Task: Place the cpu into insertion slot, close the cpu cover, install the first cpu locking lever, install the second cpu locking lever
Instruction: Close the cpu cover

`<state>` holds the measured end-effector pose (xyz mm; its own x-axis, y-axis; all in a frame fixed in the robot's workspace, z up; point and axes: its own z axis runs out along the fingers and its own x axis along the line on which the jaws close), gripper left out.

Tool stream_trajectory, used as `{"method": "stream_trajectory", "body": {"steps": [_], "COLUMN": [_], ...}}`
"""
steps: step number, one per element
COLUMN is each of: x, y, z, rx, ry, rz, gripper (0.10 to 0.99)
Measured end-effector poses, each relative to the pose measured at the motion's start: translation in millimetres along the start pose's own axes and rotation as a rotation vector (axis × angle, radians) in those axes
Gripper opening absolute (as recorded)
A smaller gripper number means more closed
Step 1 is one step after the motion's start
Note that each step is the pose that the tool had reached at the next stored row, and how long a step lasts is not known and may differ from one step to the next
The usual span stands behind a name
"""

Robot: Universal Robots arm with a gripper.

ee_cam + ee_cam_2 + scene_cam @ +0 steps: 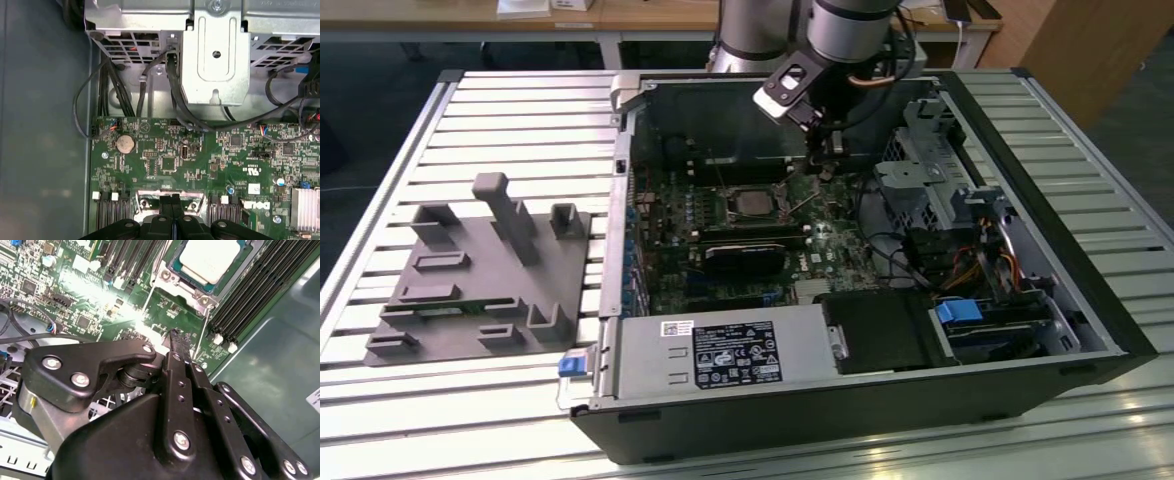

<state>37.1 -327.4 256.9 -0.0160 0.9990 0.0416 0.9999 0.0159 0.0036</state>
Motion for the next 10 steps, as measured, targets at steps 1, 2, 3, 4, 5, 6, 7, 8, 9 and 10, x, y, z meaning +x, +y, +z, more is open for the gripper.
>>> {"method": "stream_trajectory", "body": {"steps": [1,2,3,4,5,6,7,8,9,10], "x": [0.2,0.5,0.9,1.4,1.9,2.5,2.8,2.8,2.8,2.9], "y": [0.8,1.6,2.2,2.7,3.2,3.6,4.4,5.6,6.9,8.2], "z": [0.2,0.3,0.5,0.7,0.9,1.2,1.4,1.5,1.6,1.6], "rx": [0.000,0.000,0.000,-0.001,-0.001,-0.001,-0.001,-0.001,-0.001,-0.001], "ry": [-0.0002,-0.0006,-0.0012,-0.0018,-0.0026,-0.0027,-0.0027,-0.0028,-0.0028,-0.0028], "rz": [0.001,0.004,0.007,0.011,0.016,0.019,0.019,0.019,0.019,0.019], "gripper": [0.106,0.106,0.106,0.106,0.106,0.106,0.106,0.106,0.106,0.106]}}
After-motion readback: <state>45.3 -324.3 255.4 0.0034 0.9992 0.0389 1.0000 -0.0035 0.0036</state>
